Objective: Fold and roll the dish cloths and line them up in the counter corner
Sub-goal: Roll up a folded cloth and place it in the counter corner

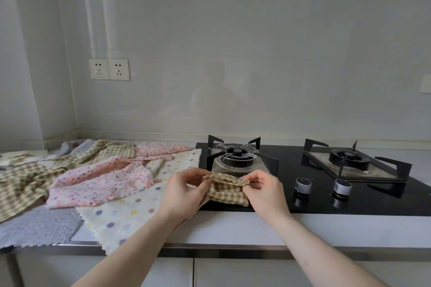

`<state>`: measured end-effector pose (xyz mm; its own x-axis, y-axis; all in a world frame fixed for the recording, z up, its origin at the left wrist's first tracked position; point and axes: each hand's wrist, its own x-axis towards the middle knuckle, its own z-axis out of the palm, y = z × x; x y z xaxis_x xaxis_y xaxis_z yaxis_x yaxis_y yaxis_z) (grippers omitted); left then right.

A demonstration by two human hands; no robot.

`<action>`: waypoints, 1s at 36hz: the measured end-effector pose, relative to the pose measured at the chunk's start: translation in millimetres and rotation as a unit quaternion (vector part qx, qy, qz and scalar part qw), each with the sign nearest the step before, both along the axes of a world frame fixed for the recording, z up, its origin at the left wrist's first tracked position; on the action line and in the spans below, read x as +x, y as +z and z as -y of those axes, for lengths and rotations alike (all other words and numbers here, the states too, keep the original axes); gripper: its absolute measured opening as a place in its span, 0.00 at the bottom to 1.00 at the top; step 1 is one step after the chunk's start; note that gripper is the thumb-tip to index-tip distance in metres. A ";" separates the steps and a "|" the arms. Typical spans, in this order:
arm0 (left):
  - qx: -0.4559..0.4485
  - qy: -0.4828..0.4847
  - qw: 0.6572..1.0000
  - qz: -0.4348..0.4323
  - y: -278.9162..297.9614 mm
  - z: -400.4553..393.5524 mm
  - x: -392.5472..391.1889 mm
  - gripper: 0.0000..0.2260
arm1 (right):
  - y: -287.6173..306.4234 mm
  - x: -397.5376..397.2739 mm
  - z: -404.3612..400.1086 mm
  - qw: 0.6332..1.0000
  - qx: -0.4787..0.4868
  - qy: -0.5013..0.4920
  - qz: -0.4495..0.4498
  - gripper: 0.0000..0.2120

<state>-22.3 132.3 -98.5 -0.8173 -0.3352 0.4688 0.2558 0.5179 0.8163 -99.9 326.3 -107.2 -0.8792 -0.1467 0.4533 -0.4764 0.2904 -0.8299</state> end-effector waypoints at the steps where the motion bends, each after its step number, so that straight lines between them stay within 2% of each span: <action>1: 0.008 0.002 1.000 0.006 0.8 0.1 0.4 0.08 | -0.6 -0.4 0.4 1.000 0.003 -0.001 0.002 0.11; 8: 0.106 -0.024 0.992 0.070 -0.3 0.0 0.7 0.08 | -5.2 -2.4 2.3 0.998 0.057 -0.011 -0.020 0.15; 11: 0.066 -0.004 0.996 0.054 5.4 -3.5 2.8 0.03 | -6.2 -3.3 3.4 0.996 0.079 -0.021 -0.032 0.16; 16: 0.006 0.017 0.999 0.045 5.4 -4.6 4.5 0.12 | -6.4 -1.8 4.2 0.995 0.082 -0.028 -0.040 0.17; 21: -0.013 0.025 0.999 0.043 -1.5 -0.8 -2.0 0.08 | -6.5 -1.8 3.9 0.996 0.083 -0.027 -0.033 0.16; 25: -0.040 0.041 0.997 0.042 -3.9 2.8 -3.9 0.09 | -6.5 -1.5 3.8 0.995 0.094 -0.022 -0.032 0.16; 30: -0.099 0.040 0.992 0.068 -1.6 0.1 -1.4 0.01 | -6.2 3.3 6.7 0.983 0.172 -0.023 -0.063 0.15; 33: -0.123 0.042 0.988 0.084 -2.7 0.1 -3.0 0.09 | -6.6 7.7 9.5 0.968 0.232 -0.024 -0.091 0.11; 36: -0.175 0.069 0.980 0.068 -3.8 -0.4 -4.8 0.16 | -6.6 8.2 9.6 0.965 0.244 -0.039 -0.091 0.08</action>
